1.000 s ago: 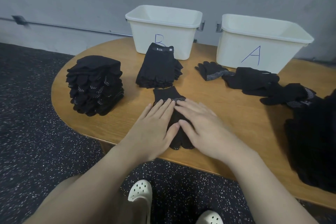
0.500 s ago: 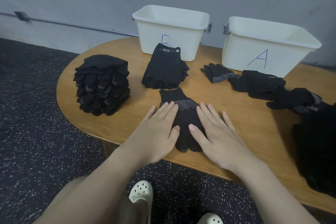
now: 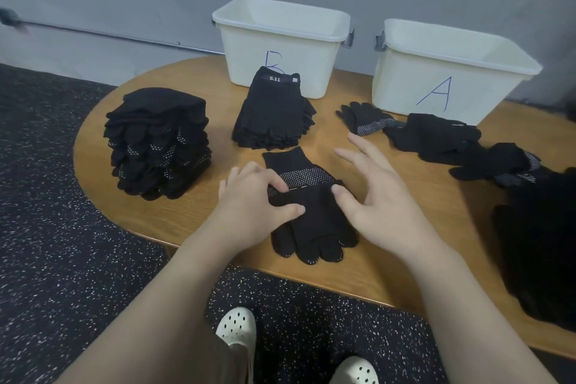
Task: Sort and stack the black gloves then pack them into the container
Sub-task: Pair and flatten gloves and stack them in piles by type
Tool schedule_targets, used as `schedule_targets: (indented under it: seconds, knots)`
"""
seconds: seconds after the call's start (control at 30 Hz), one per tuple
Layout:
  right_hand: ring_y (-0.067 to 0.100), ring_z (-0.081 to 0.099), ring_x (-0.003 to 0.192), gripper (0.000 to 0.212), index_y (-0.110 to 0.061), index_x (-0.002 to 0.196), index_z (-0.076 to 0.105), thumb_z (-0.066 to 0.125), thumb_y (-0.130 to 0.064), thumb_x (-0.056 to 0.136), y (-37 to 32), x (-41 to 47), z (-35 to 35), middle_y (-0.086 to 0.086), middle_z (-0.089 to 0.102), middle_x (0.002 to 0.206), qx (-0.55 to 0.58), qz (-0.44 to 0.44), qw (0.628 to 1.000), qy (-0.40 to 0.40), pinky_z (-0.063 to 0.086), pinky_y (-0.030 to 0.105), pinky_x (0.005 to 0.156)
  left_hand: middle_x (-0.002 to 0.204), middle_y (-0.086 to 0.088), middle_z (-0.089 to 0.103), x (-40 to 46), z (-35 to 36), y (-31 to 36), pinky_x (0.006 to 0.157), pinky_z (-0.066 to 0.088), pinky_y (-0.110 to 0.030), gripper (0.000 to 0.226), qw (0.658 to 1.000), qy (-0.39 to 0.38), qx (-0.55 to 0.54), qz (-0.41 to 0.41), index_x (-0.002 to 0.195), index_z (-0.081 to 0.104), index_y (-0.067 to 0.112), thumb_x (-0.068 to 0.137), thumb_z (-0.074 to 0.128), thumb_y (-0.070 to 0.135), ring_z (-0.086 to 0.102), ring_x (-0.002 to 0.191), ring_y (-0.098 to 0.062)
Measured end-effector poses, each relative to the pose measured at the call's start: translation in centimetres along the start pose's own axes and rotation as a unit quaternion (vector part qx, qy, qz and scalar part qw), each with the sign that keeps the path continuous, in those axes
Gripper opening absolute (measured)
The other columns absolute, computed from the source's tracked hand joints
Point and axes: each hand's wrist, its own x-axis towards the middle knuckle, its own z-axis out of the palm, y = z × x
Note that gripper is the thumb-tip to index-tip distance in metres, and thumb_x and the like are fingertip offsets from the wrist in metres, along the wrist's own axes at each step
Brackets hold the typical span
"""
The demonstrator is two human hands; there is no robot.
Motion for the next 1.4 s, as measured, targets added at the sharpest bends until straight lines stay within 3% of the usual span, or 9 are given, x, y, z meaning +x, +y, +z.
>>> schedule_targets:
  seconds: [0.17,0.3,0.4,0.5,0.7,0.8,1.07,1.27,1.4]
  knots:
    - [0.004,0.039,0.142,0.047,-0.027,0.136,0.063,0.065,-0.024,0.089,-0.5,1.1,0.6,-0.015,0.050,0.150,0.003,-0.018,0.996,-0.092,0.021,0.043,0.126,0.107,0.013,0.051,-0.2,-0.5,0.8,0.102,0.026,-0.036,0.025,1.000,-0.006,-0.005,0.012,0.092,0.057,0.037,0.085,0.076,0.051,0.040,0.114,-0.013]
    - [-0.007,0.051,0.109,0.041,-0.033,0.128,0.065,0.062,-0.018,0.090,-0.5,1.1,0.1,-0.029,0.056,0.109,-0.021,-0.014,0.988,-0.149,0.000,0.036,0.129,0.091,0.014,0.059,-0.9,-0.2,0.6,0.099,0.034,-0.035,0.024,0.996,0.004,-0.057,0.066,0.085,0.053,0.034,0.088,0.077,0.036,0.050,0.095,-0.001]
    - [-0.001,0.059,0.099,0.021,-0.035,0.103,0.071,0.067,-0.020,0.089,-0.3,0.9,-0.8,-0.019,0.065,0.097,0.019,0.013,0.987,-0.158,0.015,0.036,0.128,0.086,0.011,0.070,-1.6,-0.4,0.2,0.078,0.052,-0.029,0.023,0.974,0.038,-0.207,0.087,0.086,0.059,0.026,0.088,0.079,0.016,0.064,0.084,-0.004]
    - [0.018,0.064,0.085,0.009,-0.018,0.078,0.072,0.070,-0.019,0.087,-1.3,0.6,-2.0,-0.011,0.064,0.091,0.085,0.033,0.986,-0.141,0.052,0.041,0.093,0.089,0.003,0.074,-2.2,-1.2,0.2,0.068,0.057,-0.026,0.020,0.932,0.062,-0.344,0.095,0.094,0.063,0.013,0.086,0.079,0.004,0.068,0.078,-0.006]
    - [0.017,0.056,0.059,0.012,-0.005,0.079,0.066,0.064,-0.008,0.090,-4.9,0.8,-2.9,0.013,0.064,0.073,0.198,-0.010,0.980,-0.031,0.043,0.022,0.054,0.116,-0.007,0.076,-2.4,-2.2,-0.7,0.092,0.058,-0.045,0.047,0.833,-0.022,-0.552,0.030,0.124,0.066,0.014,0.081,0.084,0.020,0.072,0.109,-0.027]
    - [0.019,0.064,0.065,0.011,-0.008,0.085,0.071,0.064,-0.008,0.093,-6.4,1.9,-1.6,0.010,0.070,0.076,0.266,-0.009,0.963,0.035,0.052,0.036,0.060,0.114,-0.006,0.077,-3.5,-3.6,-0.6,0.085,0.062,-0.041,0.032,0.853,-0.004,-0.521,0.042,0.123,0.069,0.013,0.092,0.074,0.010,0.074,0.104,-0.025]
    - [0.022,0.074,0.080,0.016,-0.021,0.102,0.074,0.062,-0.010,0.100,-11.3,5.6,2.9,0.004,0.080,0.095,0.491,0.027,0.870,0.040,0.057,0.028,0.060,0.098,0.001,0.078,-3.6,-9.6,-2.0,0.062,0.064,-0.039,0.015,0.880,0.202,-0.425,0.067,0.111,0.073,0.016,0.098,0.066,0.012,0.076,0.087,-0.023]
    - [0.018,0.073,0.107,0.020,-0.023,0.117,0.074,0.063,-0.017,0.102,-14.6,8.2,6.3,-0.003,0.078,0.111,0.509,0.035,0.860,0.008,0.060,0.043,0.092,0.104,0.008,0.077,-2.2,-13.1,-4.2,0.067,0.065,-0.046,0.019,0.894,0.241,-0.379,-0.004,0.117,0.072,0.022,0.099,0.067,0.021,0.077,0.086,-0.014]
    - [0.009,0.074,0.099,0.019,-0.021,0.117,0.073,0.062,-0.017,0.102,-15.9,9.4,8.4,-0.007,0.079,0.105,0.508,0.048,0.860,-0.002,0.061,0.024,0.078,0.102,0.010,0.077,-1.6,-14.3,-5.6,0.060,0.065,-0.038,0.016,0.902,0.245,-0.354,-0.035,0.113,0.072,0.023,0.098,0.068,0.021,0.076,0.084,-0.010]
